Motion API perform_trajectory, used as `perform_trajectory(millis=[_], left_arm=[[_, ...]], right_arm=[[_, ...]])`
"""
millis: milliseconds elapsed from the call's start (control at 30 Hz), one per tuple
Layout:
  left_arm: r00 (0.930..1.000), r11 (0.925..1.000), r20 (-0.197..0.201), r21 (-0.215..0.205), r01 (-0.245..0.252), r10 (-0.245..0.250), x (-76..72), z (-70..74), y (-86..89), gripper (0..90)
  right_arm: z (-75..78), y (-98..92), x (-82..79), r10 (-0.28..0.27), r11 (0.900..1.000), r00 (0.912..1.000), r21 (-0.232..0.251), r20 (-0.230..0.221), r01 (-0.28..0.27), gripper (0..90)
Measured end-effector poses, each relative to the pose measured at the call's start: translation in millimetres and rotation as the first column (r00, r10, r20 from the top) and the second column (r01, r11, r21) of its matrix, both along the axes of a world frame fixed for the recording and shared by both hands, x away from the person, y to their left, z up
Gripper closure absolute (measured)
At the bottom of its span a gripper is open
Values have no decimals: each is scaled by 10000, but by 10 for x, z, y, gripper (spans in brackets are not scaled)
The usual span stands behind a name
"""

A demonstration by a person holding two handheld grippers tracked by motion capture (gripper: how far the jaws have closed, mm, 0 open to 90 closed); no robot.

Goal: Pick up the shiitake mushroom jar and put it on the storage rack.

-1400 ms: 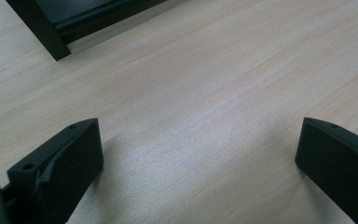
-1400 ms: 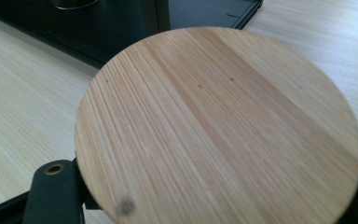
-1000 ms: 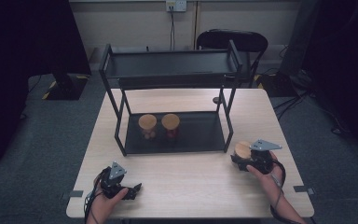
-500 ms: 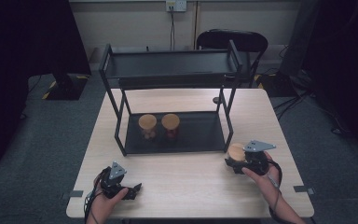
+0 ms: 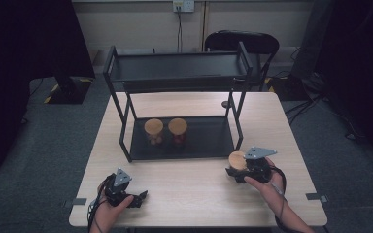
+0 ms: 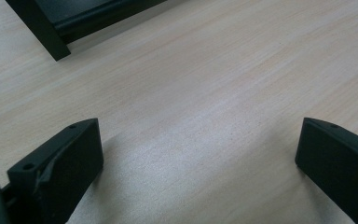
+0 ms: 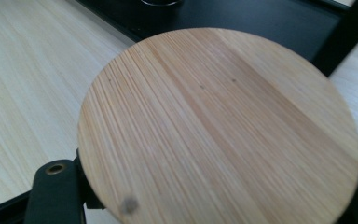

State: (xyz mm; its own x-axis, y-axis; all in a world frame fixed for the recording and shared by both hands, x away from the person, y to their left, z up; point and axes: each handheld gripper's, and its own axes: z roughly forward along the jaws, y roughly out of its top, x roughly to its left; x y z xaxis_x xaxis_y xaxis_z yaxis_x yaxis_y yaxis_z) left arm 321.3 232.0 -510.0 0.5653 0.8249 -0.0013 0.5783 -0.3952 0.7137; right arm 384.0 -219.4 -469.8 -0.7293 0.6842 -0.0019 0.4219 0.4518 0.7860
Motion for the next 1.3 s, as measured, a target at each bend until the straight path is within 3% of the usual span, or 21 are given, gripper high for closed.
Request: perform_trajectory(millis=[433, 1300], left_arm=[[10000, 10000, -3, -14, -9, 9, 0, 0, -1, 4], [10000, 10000, 6, -1, 10, -10, 0, 0, 1, 4]], right_arm=[[41, 225, 19, 438, 9990, 9990, -38, -122, -439, 257], [147, 555, 162, 700, 9975, 9972, -54, -274, -702, 257]])
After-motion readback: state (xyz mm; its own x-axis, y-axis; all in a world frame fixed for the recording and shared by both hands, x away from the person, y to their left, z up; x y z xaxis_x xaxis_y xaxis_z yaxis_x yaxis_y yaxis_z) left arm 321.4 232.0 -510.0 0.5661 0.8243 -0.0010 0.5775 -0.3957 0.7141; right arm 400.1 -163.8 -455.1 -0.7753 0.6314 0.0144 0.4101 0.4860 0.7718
